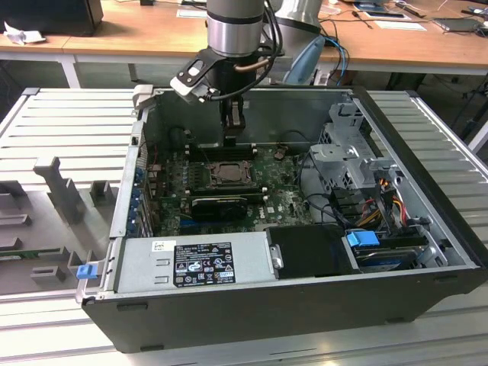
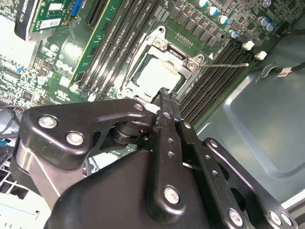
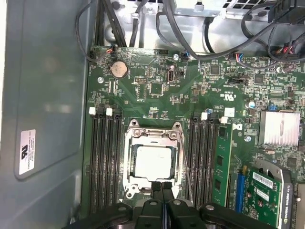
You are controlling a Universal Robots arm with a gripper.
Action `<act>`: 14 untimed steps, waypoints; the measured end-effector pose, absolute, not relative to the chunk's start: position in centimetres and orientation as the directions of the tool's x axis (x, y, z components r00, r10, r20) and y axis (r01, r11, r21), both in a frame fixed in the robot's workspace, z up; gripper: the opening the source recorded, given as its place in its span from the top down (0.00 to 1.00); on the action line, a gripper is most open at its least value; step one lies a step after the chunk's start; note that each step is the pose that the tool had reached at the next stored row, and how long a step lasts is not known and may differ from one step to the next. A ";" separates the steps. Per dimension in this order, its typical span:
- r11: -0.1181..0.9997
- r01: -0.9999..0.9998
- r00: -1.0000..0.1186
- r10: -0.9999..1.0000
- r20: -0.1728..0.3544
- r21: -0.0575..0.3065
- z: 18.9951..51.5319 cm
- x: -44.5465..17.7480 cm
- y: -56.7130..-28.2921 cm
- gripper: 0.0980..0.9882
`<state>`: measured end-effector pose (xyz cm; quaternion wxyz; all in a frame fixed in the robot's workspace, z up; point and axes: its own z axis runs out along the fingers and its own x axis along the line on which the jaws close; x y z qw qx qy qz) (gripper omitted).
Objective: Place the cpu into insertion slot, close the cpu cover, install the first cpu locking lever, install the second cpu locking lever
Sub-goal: 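Install the first cpu locking lever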
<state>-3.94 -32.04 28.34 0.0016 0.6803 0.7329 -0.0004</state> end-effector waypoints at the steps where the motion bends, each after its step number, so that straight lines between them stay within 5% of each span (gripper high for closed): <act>1: 0.093 0.996 -0.093 0.996 -0.003 0.001 28.3 -3.9 -32.0 0.99; 14: 0.337 0.942 -0.337 0.942 -0.003 0.001 28.3 -3.9 -32.0 0.99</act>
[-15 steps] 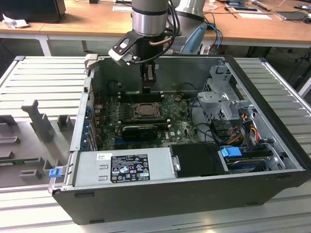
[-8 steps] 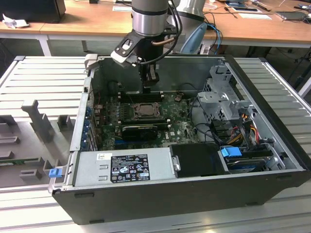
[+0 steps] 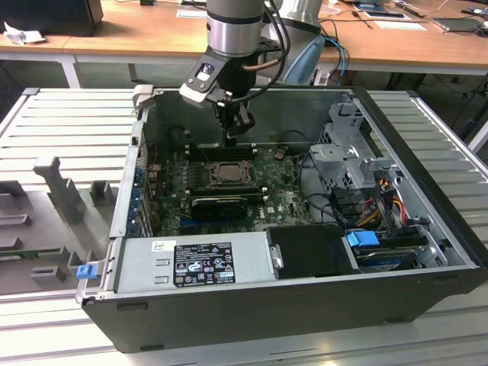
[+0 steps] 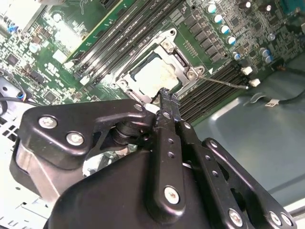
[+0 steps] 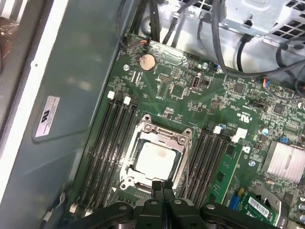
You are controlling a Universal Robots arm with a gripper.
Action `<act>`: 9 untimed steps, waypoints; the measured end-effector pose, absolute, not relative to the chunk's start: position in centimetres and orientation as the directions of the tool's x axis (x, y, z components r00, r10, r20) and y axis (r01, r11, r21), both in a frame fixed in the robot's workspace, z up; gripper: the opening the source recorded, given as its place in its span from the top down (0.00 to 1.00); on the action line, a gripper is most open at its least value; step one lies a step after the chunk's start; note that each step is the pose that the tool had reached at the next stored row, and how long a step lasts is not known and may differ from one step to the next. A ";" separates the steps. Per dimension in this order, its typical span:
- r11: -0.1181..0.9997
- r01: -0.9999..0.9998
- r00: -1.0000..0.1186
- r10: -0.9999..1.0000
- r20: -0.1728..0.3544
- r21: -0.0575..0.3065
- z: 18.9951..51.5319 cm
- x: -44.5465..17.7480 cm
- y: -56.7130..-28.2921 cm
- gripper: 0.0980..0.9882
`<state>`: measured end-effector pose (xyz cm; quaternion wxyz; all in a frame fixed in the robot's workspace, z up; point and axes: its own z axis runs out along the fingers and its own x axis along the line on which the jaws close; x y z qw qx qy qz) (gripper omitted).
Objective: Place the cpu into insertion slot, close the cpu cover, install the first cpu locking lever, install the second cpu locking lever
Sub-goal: 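Install the first cpu locking lever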
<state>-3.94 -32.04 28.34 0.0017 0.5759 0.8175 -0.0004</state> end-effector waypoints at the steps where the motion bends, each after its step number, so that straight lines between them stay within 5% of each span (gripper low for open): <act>1: 0.345 0.939 -0.345 0.939 -0.003 0.002 28.3 -3.9 -32.0 0.99; 9: 0.462 0.887 -0.462 0.887 -0.003 0.002 28.3 -3.9 -32.0 0.99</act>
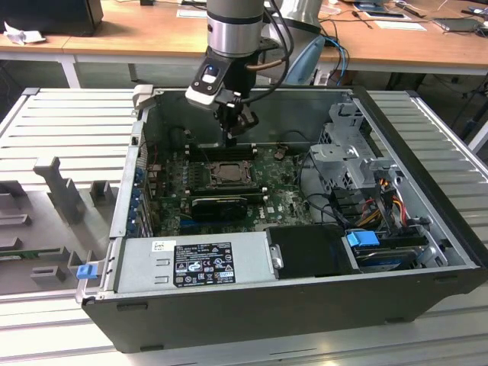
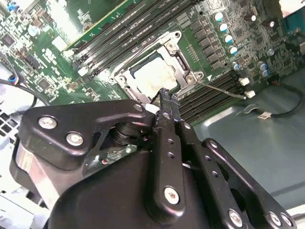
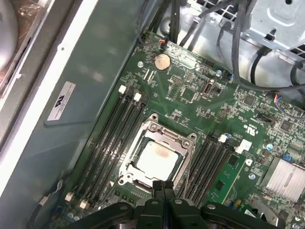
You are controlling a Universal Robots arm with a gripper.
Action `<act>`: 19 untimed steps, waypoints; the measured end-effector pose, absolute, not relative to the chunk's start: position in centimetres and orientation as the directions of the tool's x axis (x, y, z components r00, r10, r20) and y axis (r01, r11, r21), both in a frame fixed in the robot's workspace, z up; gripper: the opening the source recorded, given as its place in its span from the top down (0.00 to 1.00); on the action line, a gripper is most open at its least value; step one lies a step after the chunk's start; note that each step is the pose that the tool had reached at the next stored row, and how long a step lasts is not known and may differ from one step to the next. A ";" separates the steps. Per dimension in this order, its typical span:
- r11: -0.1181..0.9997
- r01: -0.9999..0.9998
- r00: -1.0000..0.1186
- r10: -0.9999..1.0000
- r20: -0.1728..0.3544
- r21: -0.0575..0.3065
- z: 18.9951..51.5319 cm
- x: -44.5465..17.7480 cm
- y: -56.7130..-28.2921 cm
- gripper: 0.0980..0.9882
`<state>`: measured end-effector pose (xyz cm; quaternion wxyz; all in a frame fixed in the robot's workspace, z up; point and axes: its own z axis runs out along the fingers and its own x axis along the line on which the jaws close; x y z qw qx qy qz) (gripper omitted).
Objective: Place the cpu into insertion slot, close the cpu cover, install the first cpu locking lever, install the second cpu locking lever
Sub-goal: 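Install the first cpu locking lever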
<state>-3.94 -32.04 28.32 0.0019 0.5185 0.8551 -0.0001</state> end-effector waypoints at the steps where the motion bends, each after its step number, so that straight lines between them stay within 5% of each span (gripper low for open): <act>1: 0.477 0.879 -0.477 0.879 -0.003 0.002 28.3 -3.9 -32.0 0.99; 19: 0.691 0.723 -0.691 0.723 -0.003 0.002 28.3 -3.9 -32.0 0.99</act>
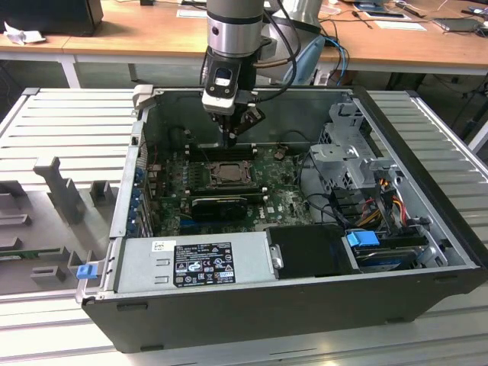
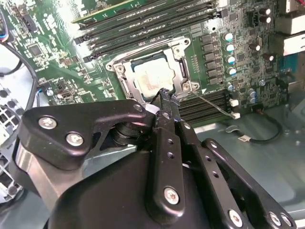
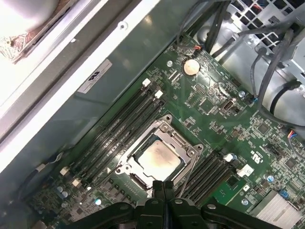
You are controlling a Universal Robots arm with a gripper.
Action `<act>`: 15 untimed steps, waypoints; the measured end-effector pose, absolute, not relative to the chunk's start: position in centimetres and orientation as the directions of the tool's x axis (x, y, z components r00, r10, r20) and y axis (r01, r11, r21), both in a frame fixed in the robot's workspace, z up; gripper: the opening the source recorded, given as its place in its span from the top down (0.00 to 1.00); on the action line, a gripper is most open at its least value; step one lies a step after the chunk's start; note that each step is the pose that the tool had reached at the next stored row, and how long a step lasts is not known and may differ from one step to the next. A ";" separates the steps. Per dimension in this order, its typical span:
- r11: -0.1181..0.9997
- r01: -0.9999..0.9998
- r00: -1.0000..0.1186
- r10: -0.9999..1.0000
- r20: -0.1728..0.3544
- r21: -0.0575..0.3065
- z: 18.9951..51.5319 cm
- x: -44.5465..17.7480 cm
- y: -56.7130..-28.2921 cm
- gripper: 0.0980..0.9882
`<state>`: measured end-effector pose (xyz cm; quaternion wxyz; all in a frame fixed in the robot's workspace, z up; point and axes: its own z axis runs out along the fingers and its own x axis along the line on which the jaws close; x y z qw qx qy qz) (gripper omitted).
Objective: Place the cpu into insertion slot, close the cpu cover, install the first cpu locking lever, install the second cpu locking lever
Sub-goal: 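Install the first cpu locking lever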
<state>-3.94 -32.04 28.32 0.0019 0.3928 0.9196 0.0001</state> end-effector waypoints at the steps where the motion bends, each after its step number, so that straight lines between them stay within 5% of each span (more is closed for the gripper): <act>1: 0.702 0.712 -0.702 0.712 -0.003 0.002 28.3 -3.9 -32.0 0.99; 15: 0.861 0.509 -0.861 0.509 -0.005 0.003 28.3 -3.9 -32.1 0.99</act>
